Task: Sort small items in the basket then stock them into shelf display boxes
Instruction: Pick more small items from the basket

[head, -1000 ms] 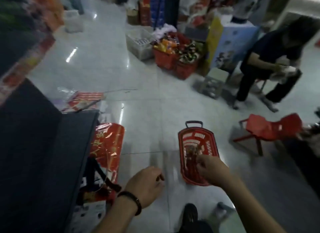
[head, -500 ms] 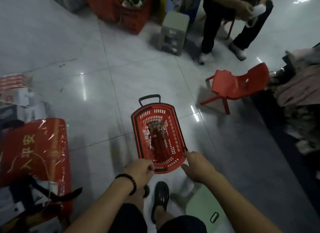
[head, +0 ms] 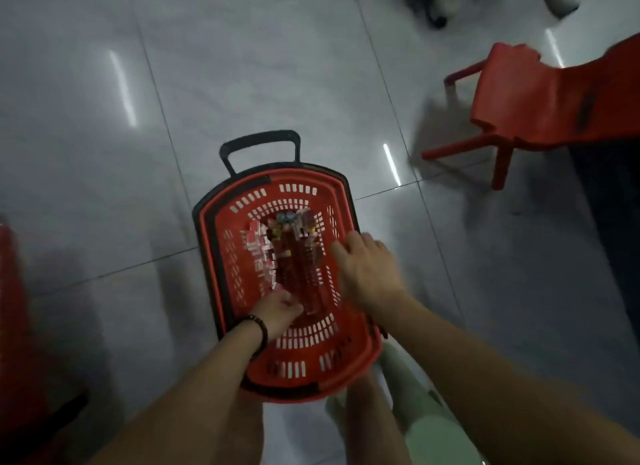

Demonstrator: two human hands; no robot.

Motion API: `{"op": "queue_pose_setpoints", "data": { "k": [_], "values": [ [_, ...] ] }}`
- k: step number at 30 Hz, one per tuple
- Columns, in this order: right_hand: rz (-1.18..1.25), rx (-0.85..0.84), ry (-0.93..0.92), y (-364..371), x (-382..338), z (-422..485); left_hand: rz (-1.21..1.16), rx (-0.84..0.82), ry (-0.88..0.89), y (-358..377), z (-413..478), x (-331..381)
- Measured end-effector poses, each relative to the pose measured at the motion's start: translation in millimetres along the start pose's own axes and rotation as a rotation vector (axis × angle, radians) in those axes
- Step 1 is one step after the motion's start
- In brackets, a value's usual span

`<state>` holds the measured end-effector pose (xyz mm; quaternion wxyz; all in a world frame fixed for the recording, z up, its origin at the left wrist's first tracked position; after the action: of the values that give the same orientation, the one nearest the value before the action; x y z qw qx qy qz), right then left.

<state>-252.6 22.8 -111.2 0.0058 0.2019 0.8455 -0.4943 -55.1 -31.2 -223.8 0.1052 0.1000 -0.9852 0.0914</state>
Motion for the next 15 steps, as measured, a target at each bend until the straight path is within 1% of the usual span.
{"op": "queue_pose_setpoints", "data": {
  "k": [2,3,5,7,8,9,12,13,15],
  "values": [
    [-0.114,0.061,-0.107,22,20,45,-0.085,0.006,-0.047,14,60,5],
    [-0.136,0.116,-0.13,33,32,64,-0.108,0.024,-0.057,20,88,10],
    [-0.087,0.283,-0.166,52,53,91,-0.15,0.084,-0.02,31,135,25],
    [-0.007,0.466,-0.24,71,68,99,-0.204,0.14,0.042,43,175,37],
    [0.018,0.53,-0.279,79,74,100,-0.256,0.166,0.059,50,201,37],
    [0.037,0.566,-0.307,86,79,99,-0.31,0.194,0.061,63,240,24],
    [0.073,0.618,-0.327,92,85,98,-0.31,0.28,0.036,87,310,6],
    [0.091,0.632,-0.336,91,85,98,-0.303,0.284,0.026,91,312,10],
    [0.139,0.648,-0.357,90,86,99,-0.326,0.295,-0.013,89,280,33]
  ]
}}
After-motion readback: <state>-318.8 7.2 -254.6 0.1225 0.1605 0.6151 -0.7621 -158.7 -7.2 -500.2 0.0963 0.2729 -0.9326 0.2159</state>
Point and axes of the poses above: each hand's wrist, its own z-axis towards the middle knuckle, its own y-axis out of the palm, x = y × z, the point moved 4 cm from there along z, towards the middle knuckle, and after that the axes turned 6 degrees about -y, right-handed, at the moved point
